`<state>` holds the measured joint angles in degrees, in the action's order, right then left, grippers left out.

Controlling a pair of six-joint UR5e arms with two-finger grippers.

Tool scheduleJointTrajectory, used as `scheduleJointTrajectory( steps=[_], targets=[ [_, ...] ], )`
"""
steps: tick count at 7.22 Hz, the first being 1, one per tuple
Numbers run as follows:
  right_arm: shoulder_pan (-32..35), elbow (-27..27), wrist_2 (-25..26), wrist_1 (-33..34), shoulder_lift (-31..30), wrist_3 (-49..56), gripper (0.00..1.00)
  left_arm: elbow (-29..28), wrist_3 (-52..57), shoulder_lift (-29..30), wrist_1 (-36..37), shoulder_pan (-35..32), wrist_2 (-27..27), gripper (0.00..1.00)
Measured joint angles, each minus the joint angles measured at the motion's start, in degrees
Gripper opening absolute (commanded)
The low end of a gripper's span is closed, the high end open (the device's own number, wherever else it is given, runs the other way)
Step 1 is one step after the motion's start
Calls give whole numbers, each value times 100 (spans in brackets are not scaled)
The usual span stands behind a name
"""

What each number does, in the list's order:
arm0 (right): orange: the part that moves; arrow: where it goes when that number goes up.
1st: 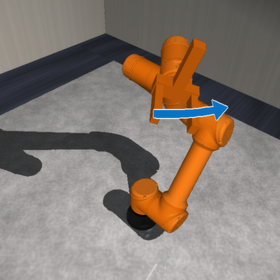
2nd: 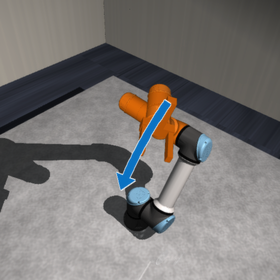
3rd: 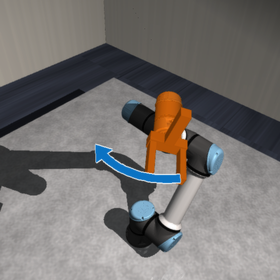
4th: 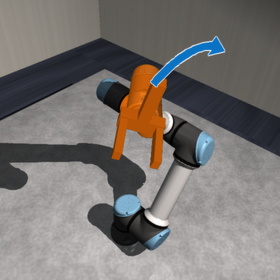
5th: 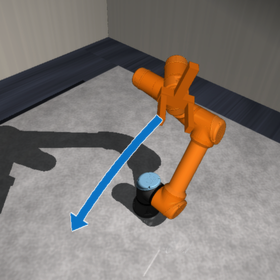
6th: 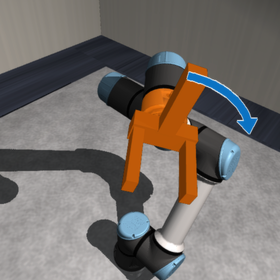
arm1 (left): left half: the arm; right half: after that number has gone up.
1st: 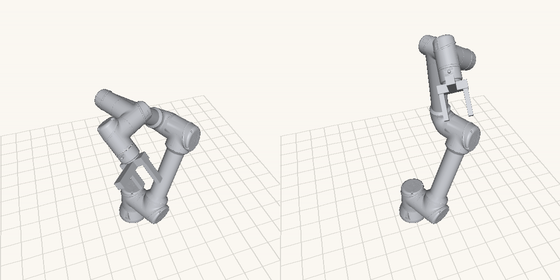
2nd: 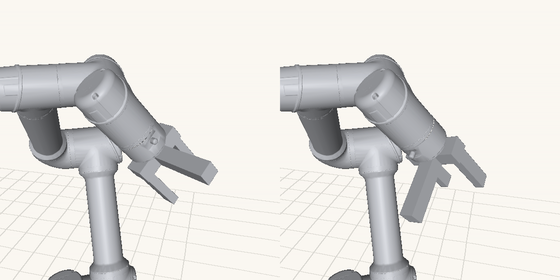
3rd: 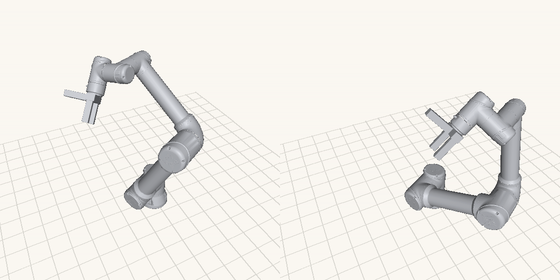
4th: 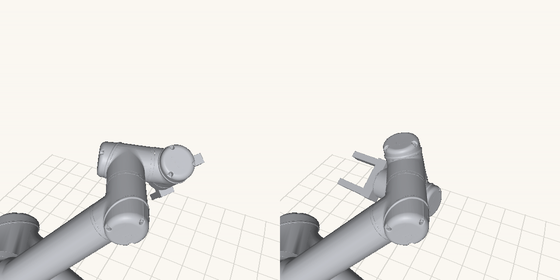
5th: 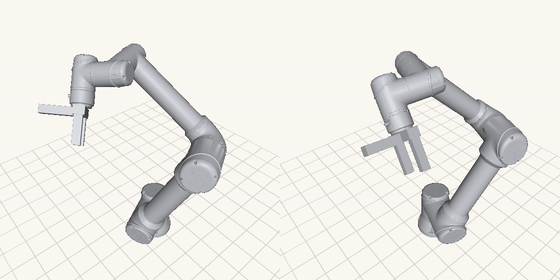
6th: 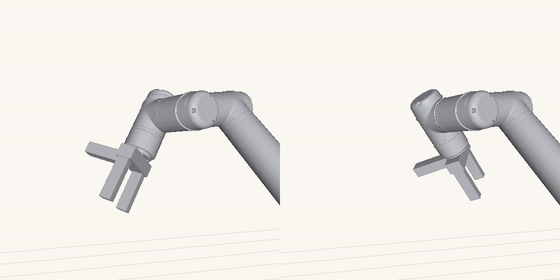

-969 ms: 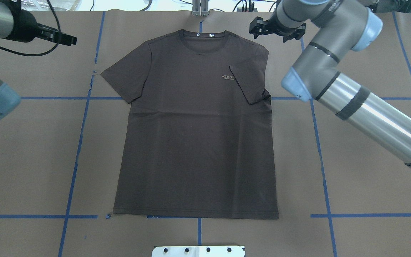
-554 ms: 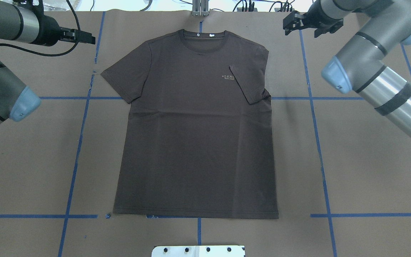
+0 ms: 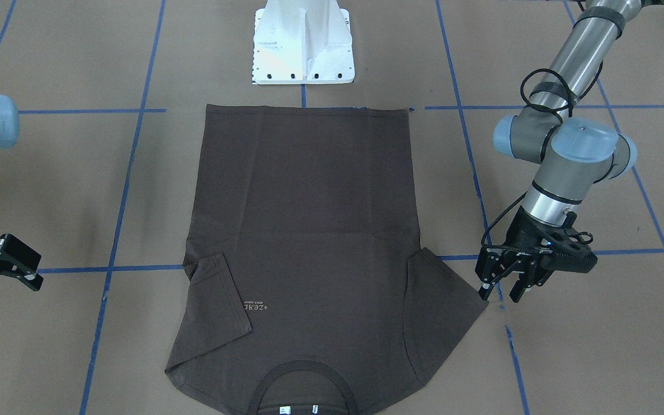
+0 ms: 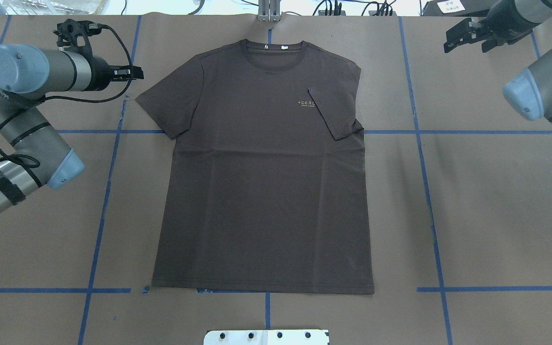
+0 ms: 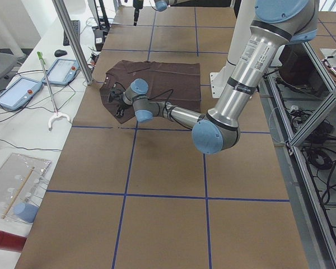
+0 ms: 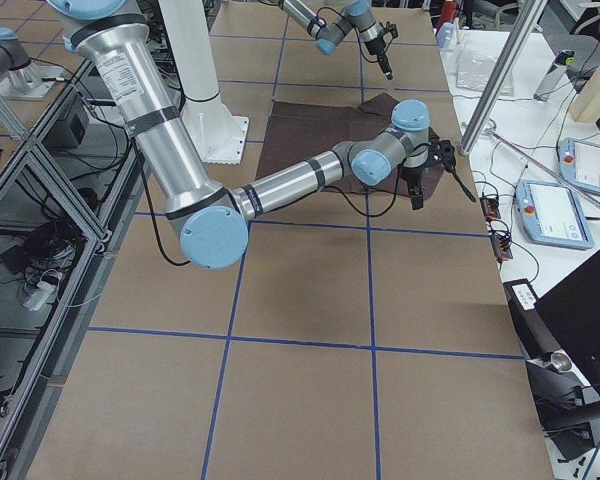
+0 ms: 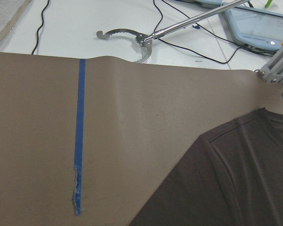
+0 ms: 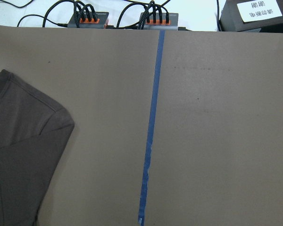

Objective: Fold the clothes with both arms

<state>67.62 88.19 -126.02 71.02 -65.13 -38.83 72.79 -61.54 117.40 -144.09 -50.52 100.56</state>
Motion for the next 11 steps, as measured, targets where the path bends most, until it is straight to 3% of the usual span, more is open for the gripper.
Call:
scheduleJointTrajectory(
  steps=[4,11],
  targets=[
    [69,74,-67,-9,-102,58,100,-721,9,381,-16,156,-316,67],
    [67,64,-37,-4,-104,53,100,-809,4,367,-8,377,-563,63]
  ],
)
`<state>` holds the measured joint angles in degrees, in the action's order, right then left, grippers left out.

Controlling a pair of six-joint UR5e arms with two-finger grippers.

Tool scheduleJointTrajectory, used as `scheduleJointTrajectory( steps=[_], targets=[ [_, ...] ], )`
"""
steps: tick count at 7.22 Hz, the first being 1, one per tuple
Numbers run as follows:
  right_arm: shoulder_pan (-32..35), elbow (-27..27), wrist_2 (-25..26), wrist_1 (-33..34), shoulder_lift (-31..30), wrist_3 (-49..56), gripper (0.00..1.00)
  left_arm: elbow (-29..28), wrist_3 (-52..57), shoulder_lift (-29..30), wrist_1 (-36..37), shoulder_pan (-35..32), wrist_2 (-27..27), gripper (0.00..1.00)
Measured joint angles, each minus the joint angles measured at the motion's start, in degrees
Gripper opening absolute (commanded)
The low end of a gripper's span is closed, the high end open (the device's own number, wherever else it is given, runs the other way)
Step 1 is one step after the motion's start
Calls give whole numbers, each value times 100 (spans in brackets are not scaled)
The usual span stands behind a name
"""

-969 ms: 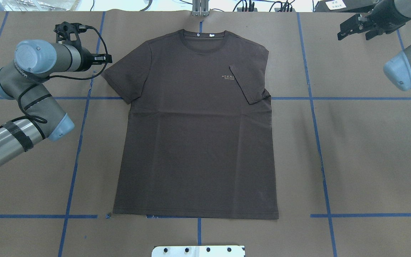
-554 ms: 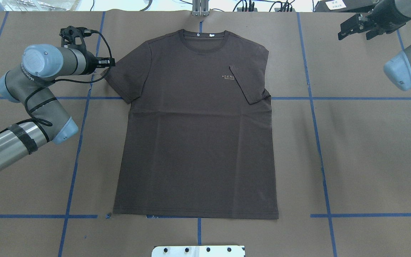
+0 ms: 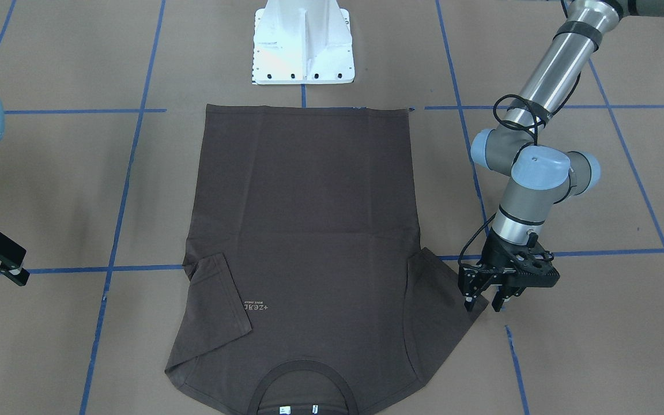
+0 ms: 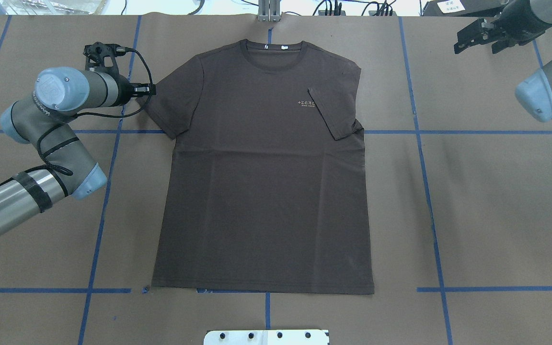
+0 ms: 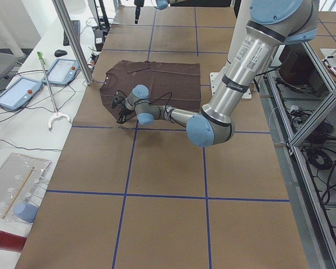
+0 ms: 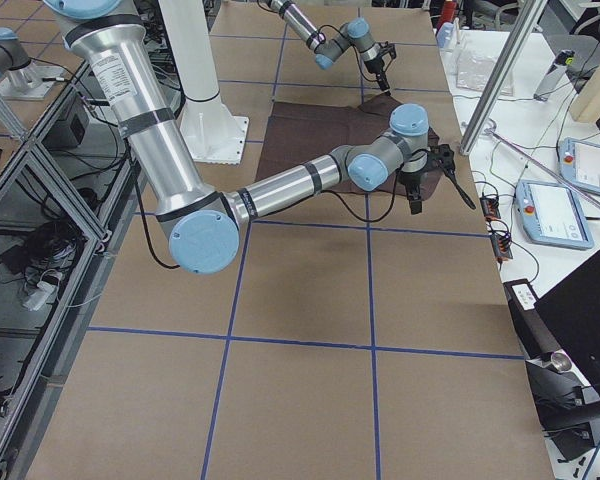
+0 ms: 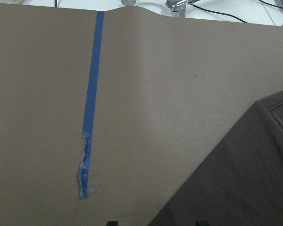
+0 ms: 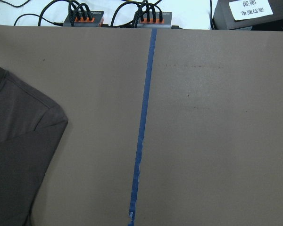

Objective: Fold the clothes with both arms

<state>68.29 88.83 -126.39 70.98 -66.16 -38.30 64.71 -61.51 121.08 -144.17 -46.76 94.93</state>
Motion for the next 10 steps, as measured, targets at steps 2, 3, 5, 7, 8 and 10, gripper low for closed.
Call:
scheduleJointTrajectory(
  steps=[2,3,5,7,8,10],
  targets=[
    [0,-4,0,3,6,6,100,-2,6,-17,3,17,-40,63],
    [0,-6,0,3,5,5,100,-10,7,-20,3,34,-43,63],
    [0,-1,0,4,-1,3,100,-49,5,-22,-2,49,-45,62],
    [0,2,0,4,1,-1,100,-59,-6,-21,-22,52,-45,11],
    [0,3,0,4,0,-1,100,-57,-13,-17,-64,52,-45,0],
    [0,-5,6,4,-2,-2,100,-55,-17,-16,-119,53,-45,0]
  ],
)
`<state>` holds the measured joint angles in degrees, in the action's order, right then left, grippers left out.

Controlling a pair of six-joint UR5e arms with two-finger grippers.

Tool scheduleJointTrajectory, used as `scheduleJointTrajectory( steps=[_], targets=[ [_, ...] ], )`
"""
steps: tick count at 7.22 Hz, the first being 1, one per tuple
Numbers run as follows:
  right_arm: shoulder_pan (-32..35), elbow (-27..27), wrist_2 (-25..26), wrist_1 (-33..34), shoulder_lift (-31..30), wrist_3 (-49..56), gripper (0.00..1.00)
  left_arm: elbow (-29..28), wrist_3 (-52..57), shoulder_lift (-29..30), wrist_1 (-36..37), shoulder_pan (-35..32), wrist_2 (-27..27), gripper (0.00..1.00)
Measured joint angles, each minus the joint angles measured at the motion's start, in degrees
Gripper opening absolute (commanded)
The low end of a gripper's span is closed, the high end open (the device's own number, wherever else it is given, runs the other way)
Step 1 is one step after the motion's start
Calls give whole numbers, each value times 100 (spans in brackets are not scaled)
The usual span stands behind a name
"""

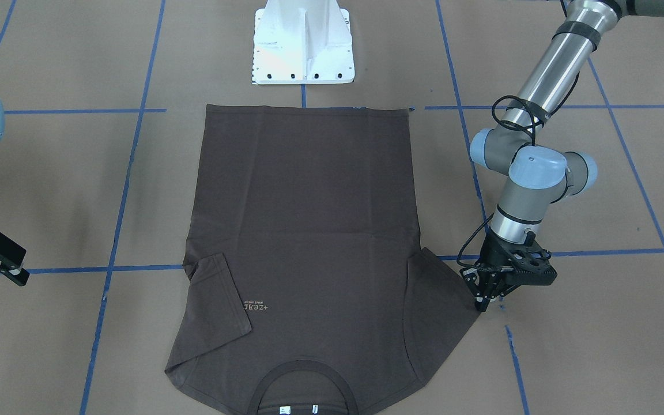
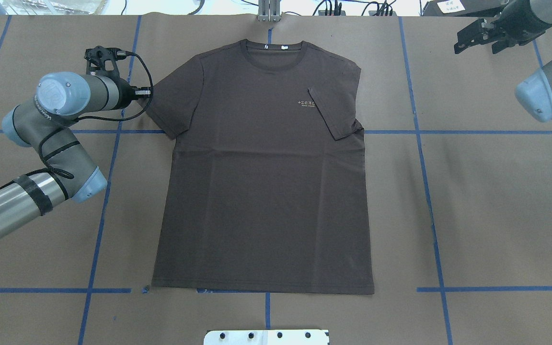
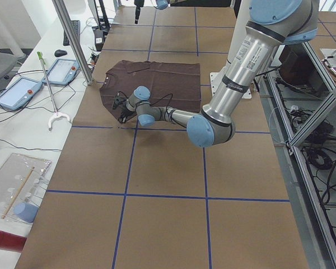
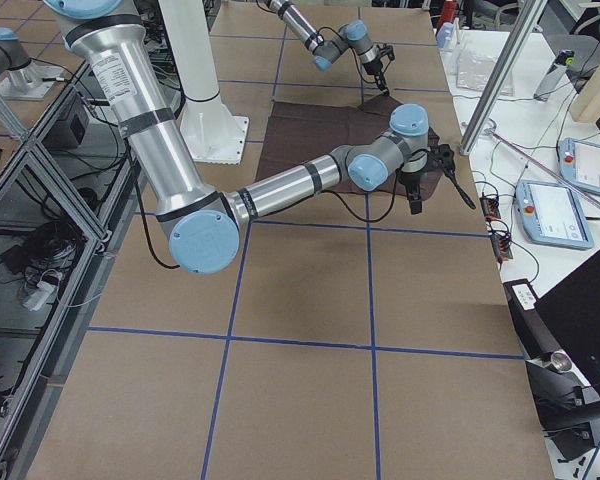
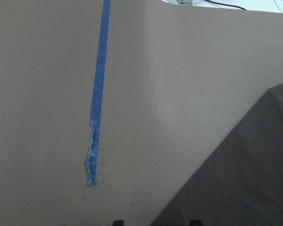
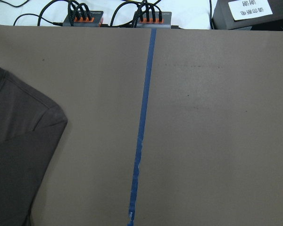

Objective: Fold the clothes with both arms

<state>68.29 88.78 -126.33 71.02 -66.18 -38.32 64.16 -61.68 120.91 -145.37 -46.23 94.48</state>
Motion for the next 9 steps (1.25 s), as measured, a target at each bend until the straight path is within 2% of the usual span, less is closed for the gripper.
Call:
scheduleJointTrajectory(
  steps=[1,2,9],
  targets=[
    [0,-5,0,0,0,0,100,3,7,-3,-6,0,0,23],
    [0,-11,-1,0,0,0,100,6,42,-5,-6,0,0,36],
    [-6,-25,3,0,0,0,100,0,303,-17,44,0,-8,43]
  ],
)
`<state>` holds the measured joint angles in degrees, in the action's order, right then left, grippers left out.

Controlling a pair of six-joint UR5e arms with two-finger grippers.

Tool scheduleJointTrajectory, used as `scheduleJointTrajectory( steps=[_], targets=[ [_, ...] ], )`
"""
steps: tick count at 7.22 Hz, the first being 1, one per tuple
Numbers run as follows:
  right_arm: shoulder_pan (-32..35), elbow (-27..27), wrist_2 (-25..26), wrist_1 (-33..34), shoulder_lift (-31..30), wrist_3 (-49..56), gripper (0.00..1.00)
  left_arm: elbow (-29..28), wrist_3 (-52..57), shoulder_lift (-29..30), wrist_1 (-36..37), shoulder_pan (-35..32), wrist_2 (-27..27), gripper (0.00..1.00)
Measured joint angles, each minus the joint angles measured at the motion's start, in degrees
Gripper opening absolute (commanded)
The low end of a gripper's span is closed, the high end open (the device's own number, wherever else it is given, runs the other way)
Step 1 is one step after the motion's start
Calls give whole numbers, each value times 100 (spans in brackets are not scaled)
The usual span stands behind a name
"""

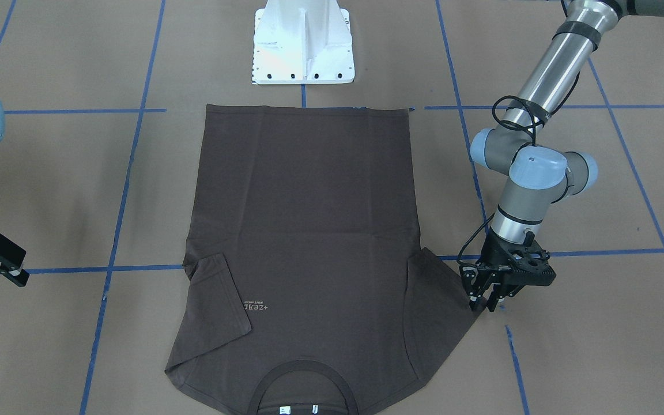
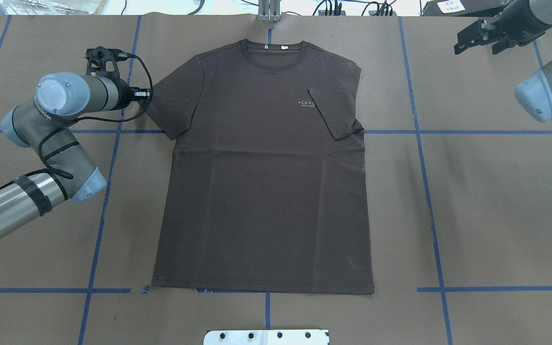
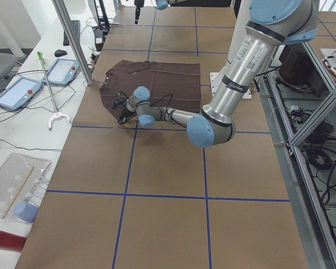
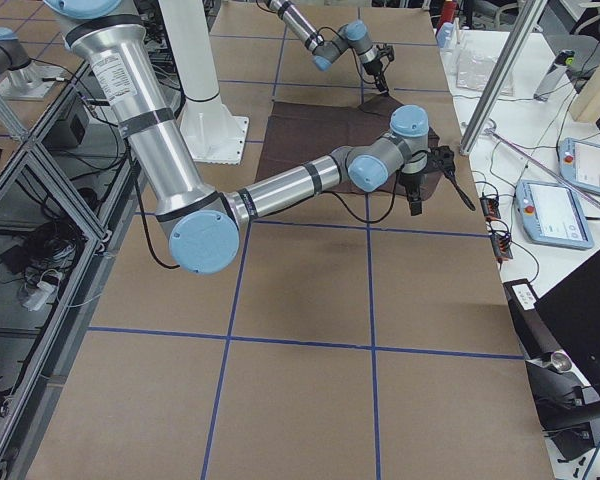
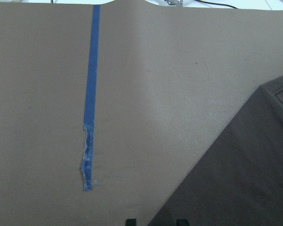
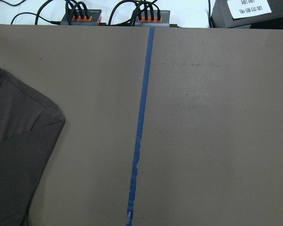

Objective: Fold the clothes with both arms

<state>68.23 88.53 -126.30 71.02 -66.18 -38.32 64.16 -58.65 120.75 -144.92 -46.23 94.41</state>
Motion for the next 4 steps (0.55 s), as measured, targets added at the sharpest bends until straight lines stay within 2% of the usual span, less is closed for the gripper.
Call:
scheduleJointTrajectory(
  steps=[4],
  targets=[
    [2,-3,0,0,-6,0,100,-19,55,-13,14,0,-1,43]
  ],
)
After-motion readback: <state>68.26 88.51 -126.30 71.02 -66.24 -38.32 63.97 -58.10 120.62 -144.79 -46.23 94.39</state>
